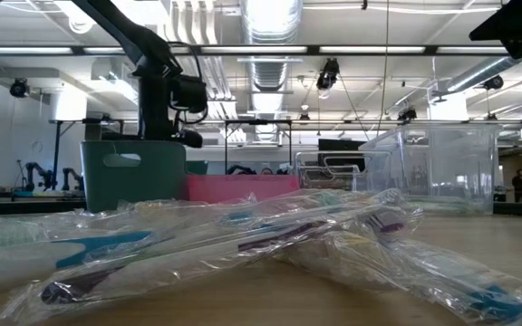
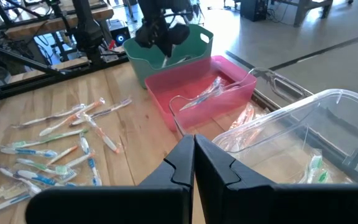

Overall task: Pick & Place Toothbrushes
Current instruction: Put the violet toothbrush into the green bin, then put the green toothbrush into the white bin

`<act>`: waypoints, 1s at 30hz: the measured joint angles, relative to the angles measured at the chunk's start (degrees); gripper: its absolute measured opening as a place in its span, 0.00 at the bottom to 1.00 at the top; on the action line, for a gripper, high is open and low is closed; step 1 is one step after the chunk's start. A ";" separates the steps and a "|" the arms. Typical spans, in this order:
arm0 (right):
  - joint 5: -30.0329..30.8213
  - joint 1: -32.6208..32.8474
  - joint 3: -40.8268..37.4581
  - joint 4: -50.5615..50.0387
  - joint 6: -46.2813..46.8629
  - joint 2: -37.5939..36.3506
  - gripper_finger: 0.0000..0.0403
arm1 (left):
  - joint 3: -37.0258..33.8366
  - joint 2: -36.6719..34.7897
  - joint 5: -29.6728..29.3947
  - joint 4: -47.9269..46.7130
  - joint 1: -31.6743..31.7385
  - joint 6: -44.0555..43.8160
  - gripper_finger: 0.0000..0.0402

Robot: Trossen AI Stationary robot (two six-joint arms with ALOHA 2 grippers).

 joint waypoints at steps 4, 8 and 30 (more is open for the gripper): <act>0.01 0.01 0.00 0.00 0.00 0.01 0.02 | -0.02 1.88 0.09 0.62 -0.08 0.05 0.06; 0.01 0.01 0.00 0.00 0.00 0.01 0.02 | -0.02 3.43 0.05 0.90 -0.06 0.07 0.06; 0.00 0.01 0.00 0.00 0.00 0.00 0.02 | -0.04 4.34 -0.08 1.84 -0.08 -3.14 0.18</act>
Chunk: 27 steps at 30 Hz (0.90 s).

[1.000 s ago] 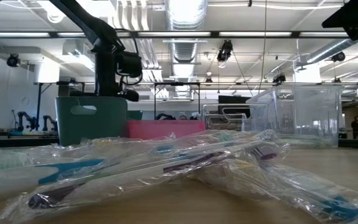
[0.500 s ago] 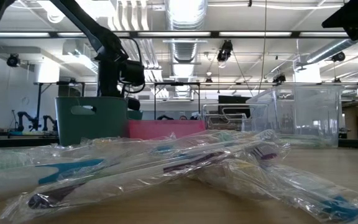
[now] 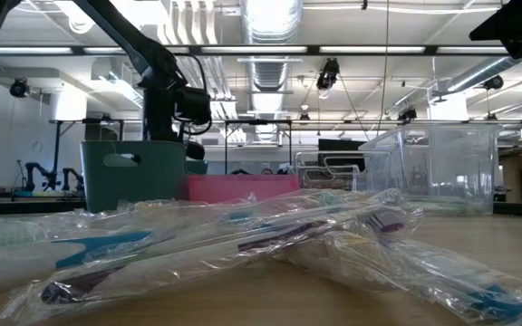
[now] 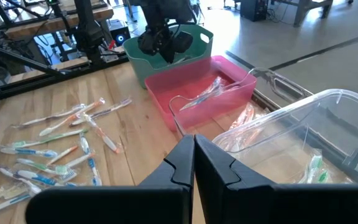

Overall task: Pick & Place Toothbrushes
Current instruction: Put the green toothbrush into the white bin

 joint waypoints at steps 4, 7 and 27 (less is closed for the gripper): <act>0.01 0.00 0.00 0.00 0.00 0.00 0.02 | 0.00 -0.07 -0.20 0.01 -0.25 -0.05 0.18; 0.02 -0.01 0.00 0.00 -0.02 0.02 0.02 | 0.29 -0.15 -2.34 -0.08 -1.20 -0.26 0.18; 0.00 0.00 0.00 0.00 0.00 0.01 0.02 | 3.50 -10.89 -8.68 -0.99 -14.20 -11.87 0.18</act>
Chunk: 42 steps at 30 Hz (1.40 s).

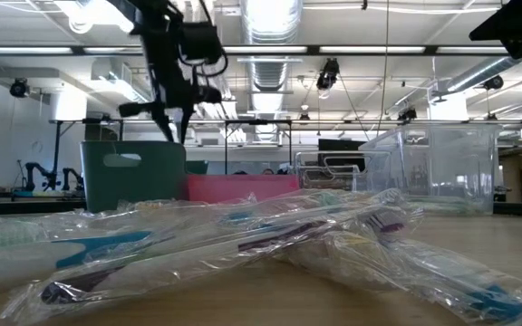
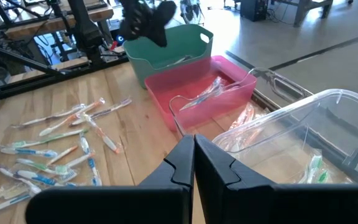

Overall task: Pick & Place Toothbrushes
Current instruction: Put the green toothbrush into the white bin

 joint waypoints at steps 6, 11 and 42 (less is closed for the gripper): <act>0.02 0.01 0.00 0.00 0.00 0.00 0.02 | 0.00 -4.81 -1.01 -0.56 -9.66 -10.20 0.18; 0.00 -0.01 0.00 0.00 0.00 -0.01 0.02 | 0.02 -8.39 -6.30 -0.55 -19.89 -22.11 0.18; 0.00 0.01 0.00 0.00 0.00 0.01 0.02 | -0.59 3.76 3.12 7.13 -41.61 -67.30 0.22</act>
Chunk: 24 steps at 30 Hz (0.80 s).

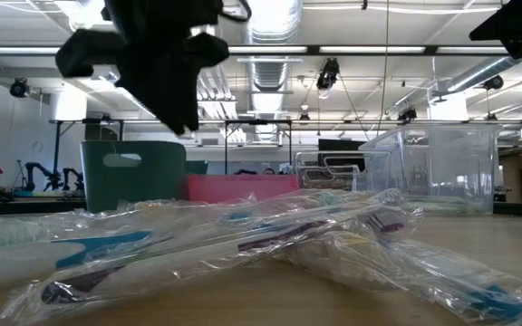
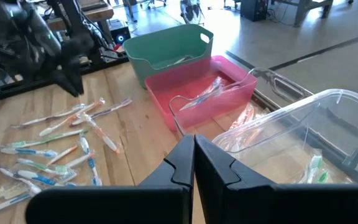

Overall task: Pick & Place Toothbrushes
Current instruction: Put the green toothbrush into the white bin

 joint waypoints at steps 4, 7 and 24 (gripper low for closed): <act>0.00 -0.02 0.00 0.00 0.00 0.00 0.02 | 0.00 3.85 0.03 0.05 -0.10 4.06 0.29; 0.00 0.00 0.00 0.00 0.00 0.00 0.02 | 0.00 6.22 -0.20 0.06 -0.32 5.68 0.33; 0.02 0.00 0.00 0.00 0.00 0.00 0.02 | 0.92 8.43 -0.23 4.69 -4.58 16.78 0.35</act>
